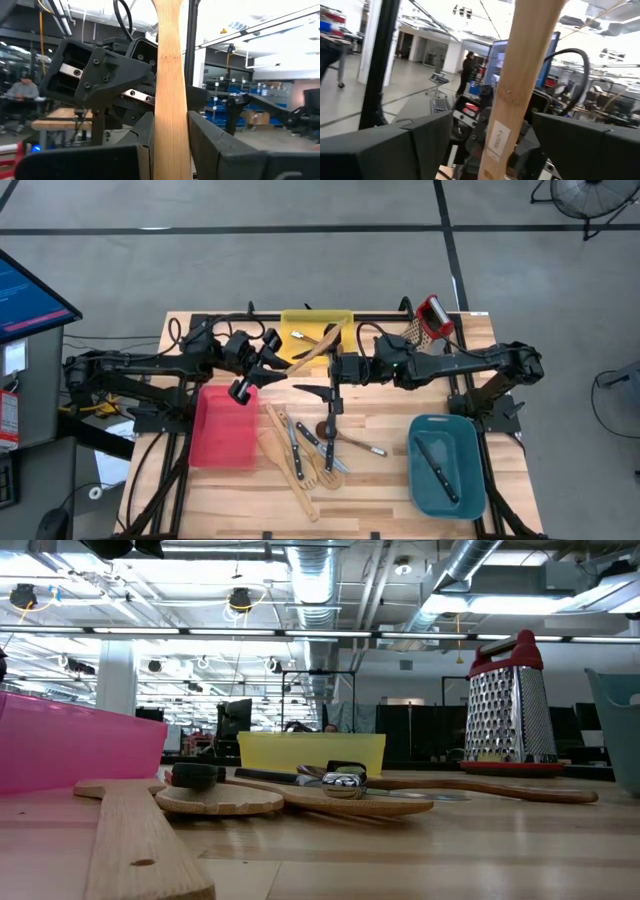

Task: Pick & Place Kitchen Items
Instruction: Put the brown spatula into the red bin

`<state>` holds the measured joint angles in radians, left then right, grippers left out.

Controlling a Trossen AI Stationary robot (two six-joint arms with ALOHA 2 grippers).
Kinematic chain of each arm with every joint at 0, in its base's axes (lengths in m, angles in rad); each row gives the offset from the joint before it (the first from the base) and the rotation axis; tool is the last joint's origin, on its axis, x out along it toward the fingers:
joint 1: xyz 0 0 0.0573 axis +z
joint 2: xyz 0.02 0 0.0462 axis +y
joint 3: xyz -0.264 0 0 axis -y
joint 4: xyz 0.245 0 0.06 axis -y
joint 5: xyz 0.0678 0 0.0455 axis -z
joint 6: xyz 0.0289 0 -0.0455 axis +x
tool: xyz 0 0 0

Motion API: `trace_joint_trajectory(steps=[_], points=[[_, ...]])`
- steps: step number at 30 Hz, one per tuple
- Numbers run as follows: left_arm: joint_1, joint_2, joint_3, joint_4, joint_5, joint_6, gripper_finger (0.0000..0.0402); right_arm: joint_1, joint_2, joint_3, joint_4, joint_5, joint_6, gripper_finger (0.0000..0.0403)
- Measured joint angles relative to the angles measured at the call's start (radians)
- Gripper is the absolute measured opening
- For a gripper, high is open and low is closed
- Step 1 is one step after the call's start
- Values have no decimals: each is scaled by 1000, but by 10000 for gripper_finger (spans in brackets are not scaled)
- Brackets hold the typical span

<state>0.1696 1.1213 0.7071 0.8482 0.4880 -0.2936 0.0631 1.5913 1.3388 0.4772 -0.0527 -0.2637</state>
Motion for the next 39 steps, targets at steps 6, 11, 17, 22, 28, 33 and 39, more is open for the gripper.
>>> trace_joint_trajectory(steps=[6, 11, 17, 22, 28, 33, 39], points=[[0, 0, 0, -2, 1, -97, 66, -1, 0, 0, 4, -3, 0, 286], [0, 0, 0, -3, 0, -181, 66, -1, 0, 0, 18, -3, 1, 286], [0, 0, 0, -3, 0, -260, 66, 7, -1, 0, 33, -4, 3, 282], [0, 0, 0, -2, 6, -299, 66, 8, -1, 0, 33, -50, 11, 246], [-1, 24, 0, 1, 7, -347, 66, 8, -1, 0, 31, -51, 22, 174], [-1, 39, 0, 1, 9, -364, 66, 8, -1, 0, 19, -51, 29, 100], [1, 38, -1, 9, -21, -373, 62, 9, 0, 1, -12, -62, 29, 36]])
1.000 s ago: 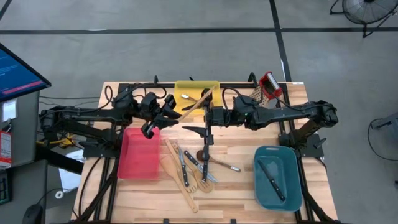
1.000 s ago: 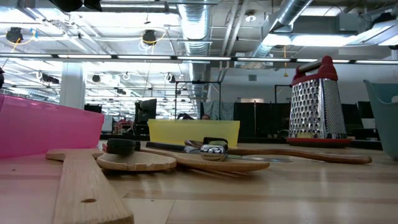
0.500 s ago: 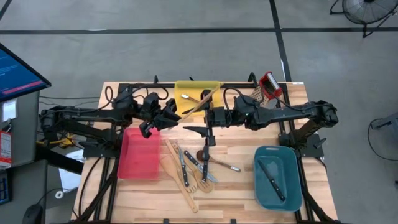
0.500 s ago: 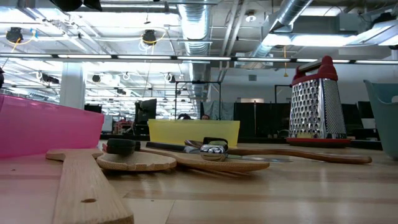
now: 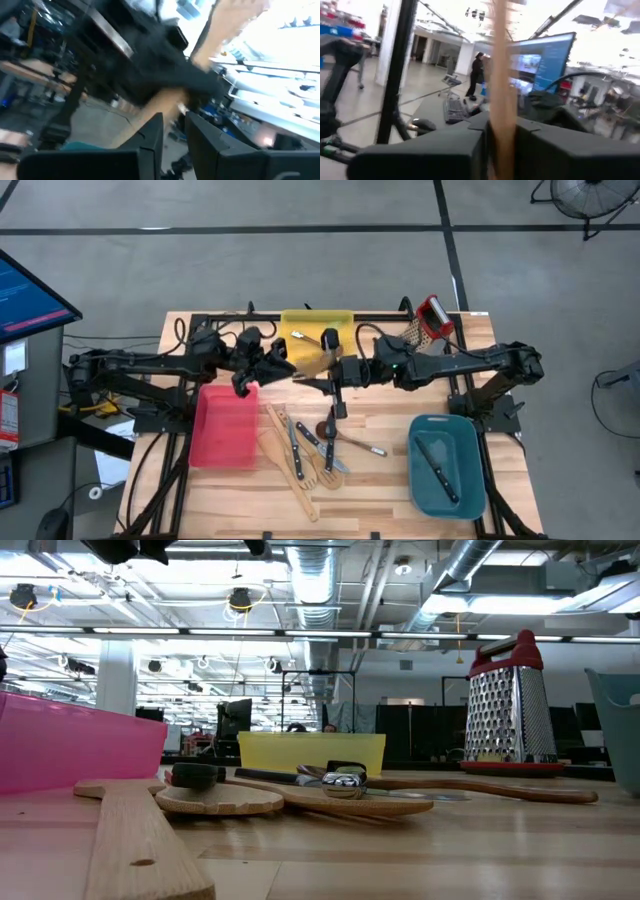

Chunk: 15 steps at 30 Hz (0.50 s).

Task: Pick & Place Kitchen Items
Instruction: Put the brown spatula into the red bin

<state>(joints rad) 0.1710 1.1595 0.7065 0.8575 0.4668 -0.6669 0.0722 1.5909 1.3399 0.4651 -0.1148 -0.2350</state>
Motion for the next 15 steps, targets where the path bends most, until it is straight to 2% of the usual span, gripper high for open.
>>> trace_joint_trajectory(steps=[3, 8, 15], points=[[0, -1, 0, 0, 2, 0, 57, 0, 0, 0, 2, -3, -1, 21], [-1, -1, 0, 0, 11, 2, 43, -4, 0, 0, 3, 16, -1, 21], [4, -1, 0, -10, 12, 86, 49, 9, -32, -2, 10, 103, -8, 21]])
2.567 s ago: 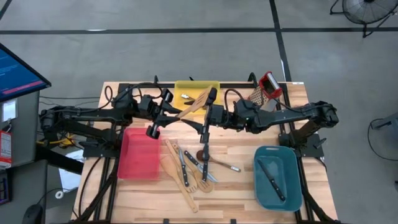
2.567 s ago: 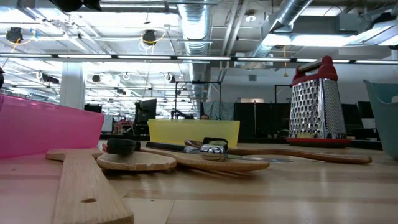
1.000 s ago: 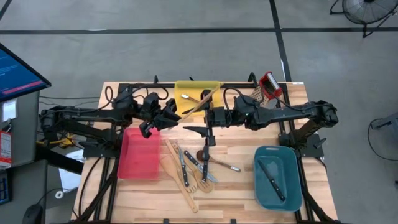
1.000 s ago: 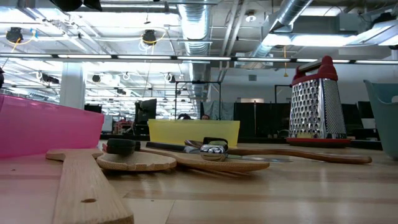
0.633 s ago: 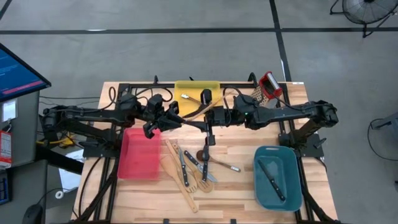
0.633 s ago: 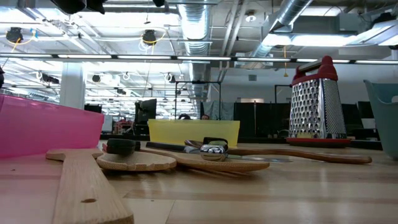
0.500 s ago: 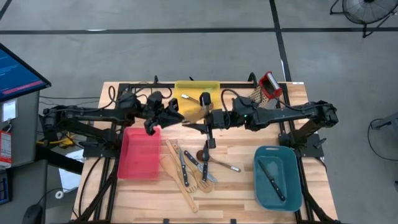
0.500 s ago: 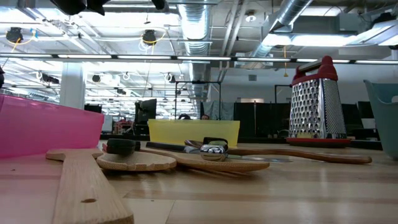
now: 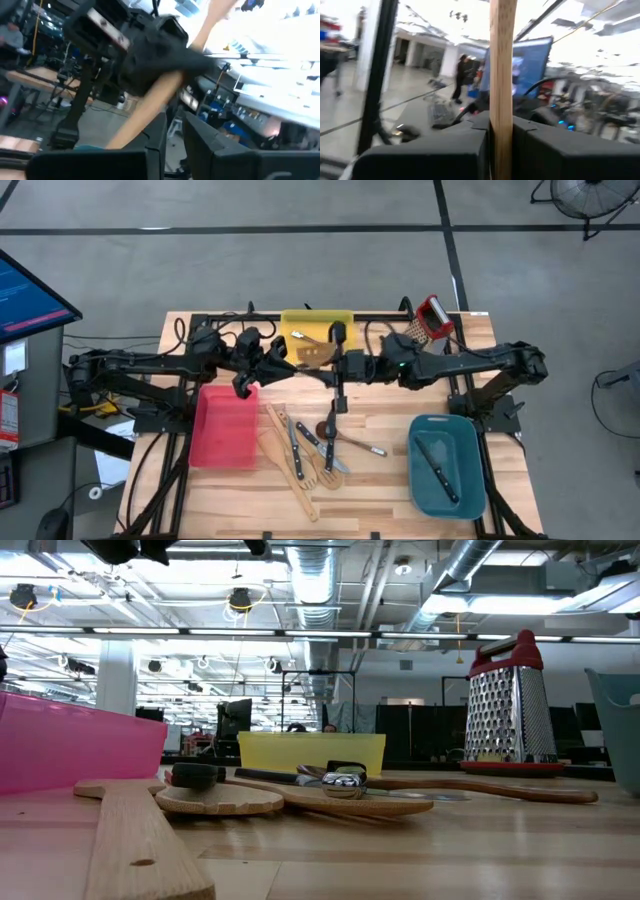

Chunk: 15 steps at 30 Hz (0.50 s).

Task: Pick & Place Kitchen Items
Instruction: Put the brown spatula into the red bin

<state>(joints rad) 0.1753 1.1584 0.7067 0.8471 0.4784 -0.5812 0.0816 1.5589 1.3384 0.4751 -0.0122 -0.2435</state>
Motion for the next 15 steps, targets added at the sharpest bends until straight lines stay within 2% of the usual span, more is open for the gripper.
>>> trace_joint_trajectory(steps=[5, 8, 12, 15], points=[[-6, 0, 0, -11, 28, 208, 98, 20, -46, 1, -11, 87, -12, 21], [-6, 0, 0, -62, 22, 360, 141, 30, -53, 1, -32, 136, 49, 21], [-6, 0, 0, -161, -86, 498, 195, 35, -53, 1, -62, 161, 110, 21], [-6, 0, 0, -240, -179, 493, 223, 38, -49, 1, -104, 233, 159, 21]])
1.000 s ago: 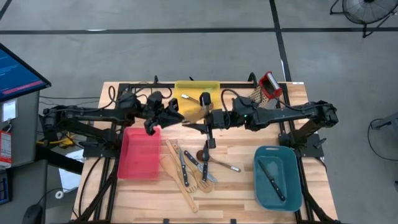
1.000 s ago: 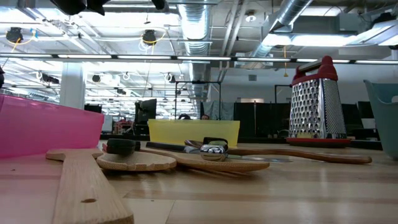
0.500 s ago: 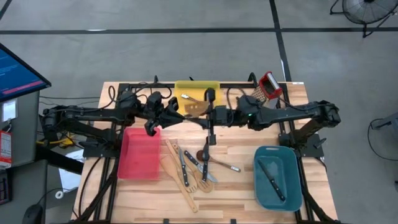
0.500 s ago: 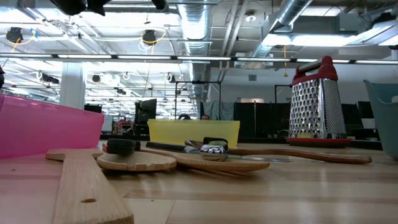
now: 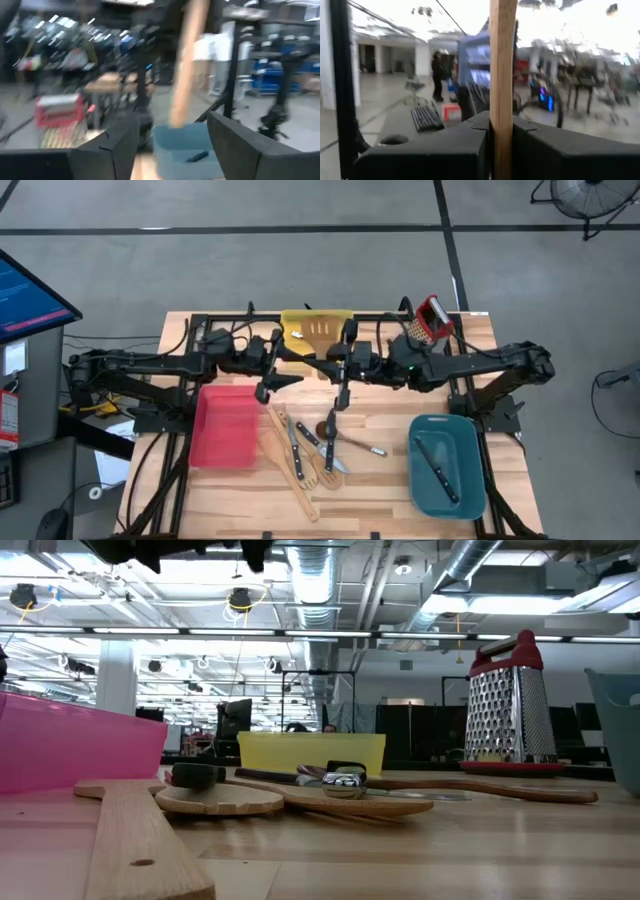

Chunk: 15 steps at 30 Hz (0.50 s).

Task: Pick & Place Kitchen Items
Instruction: Put the brown spatula into the red bin

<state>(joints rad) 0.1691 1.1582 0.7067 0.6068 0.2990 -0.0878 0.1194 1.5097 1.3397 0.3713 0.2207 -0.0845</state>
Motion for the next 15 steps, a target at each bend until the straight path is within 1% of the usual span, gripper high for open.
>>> trace_joint_trajectory(steps=[3, 5, 7, 11, 15], points=[[12, -41, 0, -79, -14, -21, 234, 6, 1, 0, -82, 51, 33, 21], [21, -101, 0, -159, -14, -21, 233, 14, 1, 0, -139, 84, 33, 21], [38, -173, 0, -246, -19, -22, 226, 27, 1, 0, -198, 138, 15, 21], [58, -334, 0, -354, -86, -30, 207, 59, 2, 0, -263, 221, -155, 21], [58, -482, 0, -377, -139, -24, 190, 68, 46, 0, -259, 226, -373, 21]])
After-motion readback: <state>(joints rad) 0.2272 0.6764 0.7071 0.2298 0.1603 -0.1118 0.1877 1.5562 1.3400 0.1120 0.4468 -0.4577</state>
